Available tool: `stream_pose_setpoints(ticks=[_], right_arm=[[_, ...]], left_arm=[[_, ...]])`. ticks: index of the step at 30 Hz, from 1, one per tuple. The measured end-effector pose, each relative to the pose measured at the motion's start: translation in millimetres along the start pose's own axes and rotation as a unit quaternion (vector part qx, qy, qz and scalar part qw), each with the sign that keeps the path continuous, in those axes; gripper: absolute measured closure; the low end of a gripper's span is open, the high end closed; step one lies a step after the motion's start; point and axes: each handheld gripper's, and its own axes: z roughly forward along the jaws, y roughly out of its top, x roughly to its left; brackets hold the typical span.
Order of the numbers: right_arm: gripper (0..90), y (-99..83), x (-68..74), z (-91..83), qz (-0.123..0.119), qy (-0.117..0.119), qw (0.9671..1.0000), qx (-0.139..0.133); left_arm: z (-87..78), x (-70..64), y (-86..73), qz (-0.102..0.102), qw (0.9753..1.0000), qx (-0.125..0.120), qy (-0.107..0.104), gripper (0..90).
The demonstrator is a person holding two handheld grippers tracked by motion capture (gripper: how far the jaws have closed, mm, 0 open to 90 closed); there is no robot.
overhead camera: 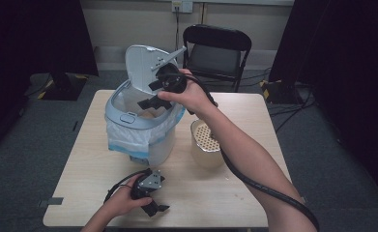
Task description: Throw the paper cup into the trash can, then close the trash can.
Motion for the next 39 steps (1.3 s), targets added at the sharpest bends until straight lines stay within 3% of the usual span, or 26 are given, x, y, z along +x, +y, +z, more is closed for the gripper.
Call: stream_pose_setpoints(ticks=[6,26,31,39], right_arm=[[15.2,-10.7,5.2,-10.5,-0.012,0.003,0.9999,0.012],[16.2,-30.3,2.6,-48.6,-0.003,-0.022,0.9993,0.029],[16.3,-37.5,-3.5,-62.9,0.003,-0.034,0.999,0.027],[16.4,-43.4,-14.7,-71.0,0.012,-0.053,0.9982,0.025]], left_arm=[[0.0,0.0,0.0,0.0,1.0,0.0,0.0,0.0],[0.7,-0.6,-0.7,-0.004,1.0,-0.007,0.001,0.0],[0.7,-0.6,-0.7,-0.004,1.0,-0.007,0.001,0.0],[0.8,-0.5,-0.7,-0.003,1.0,-0.007,0.001,0.0]])
